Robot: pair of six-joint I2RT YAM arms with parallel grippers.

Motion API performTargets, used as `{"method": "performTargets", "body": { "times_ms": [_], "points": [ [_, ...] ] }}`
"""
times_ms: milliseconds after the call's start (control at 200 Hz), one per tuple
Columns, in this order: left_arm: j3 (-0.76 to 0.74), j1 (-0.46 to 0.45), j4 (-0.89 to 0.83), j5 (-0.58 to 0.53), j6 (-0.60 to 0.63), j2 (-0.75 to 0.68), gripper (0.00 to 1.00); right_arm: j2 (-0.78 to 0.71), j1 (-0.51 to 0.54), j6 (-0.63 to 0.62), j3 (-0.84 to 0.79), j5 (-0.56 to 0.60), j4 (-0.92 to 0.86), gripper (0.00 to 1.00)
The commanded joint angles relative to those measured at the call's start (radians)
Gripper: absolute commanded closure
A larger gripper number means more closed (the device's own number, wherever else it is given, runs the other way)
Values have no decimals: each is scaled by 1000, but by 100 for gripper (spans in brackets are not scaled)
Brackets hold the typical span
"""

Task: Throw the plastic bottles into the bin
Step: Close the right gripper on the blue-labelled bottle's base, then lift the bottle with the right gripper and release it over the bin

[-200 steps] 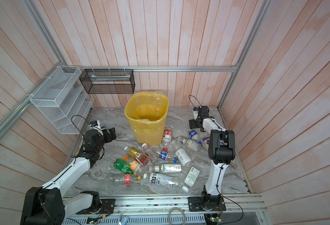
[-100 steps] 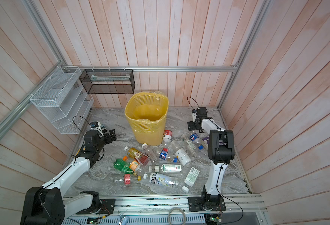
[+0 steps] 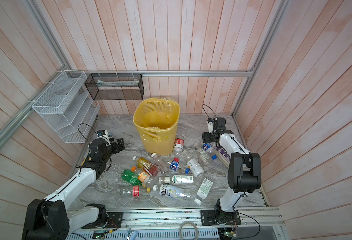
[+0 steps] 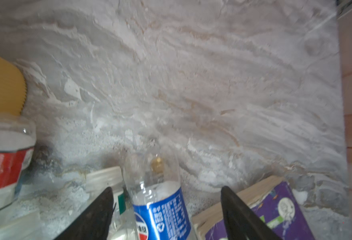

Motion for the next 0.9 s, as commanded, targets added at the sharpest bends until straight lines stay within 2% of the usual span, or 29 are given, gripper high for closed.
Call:
{"method": "performTargets", "body": {
  "times_ms": [0, 210, 465, 820, 895],
  "points": [
    [24, -3, -19, 21, -9, 4, 0, -43, 3, 12, -65, -28, -47, 19],
    [19, -5, -16, 22, -8, 14, 0, -31, 3, -7, -94, -31, -53, 22],
    [7, -6, -26, 14, -10, 4, 0, 97, 2, -6, 0, -27, -65, 28],
    [2, -6, -29, 9, -22, 6, 0, 207, 3, -14, 74, -34, -67, 32],
    [5, -6, -34, 10, -26, 13, 0, 219, 3, -4, 79, -36, -63, 38]
  ]
}}
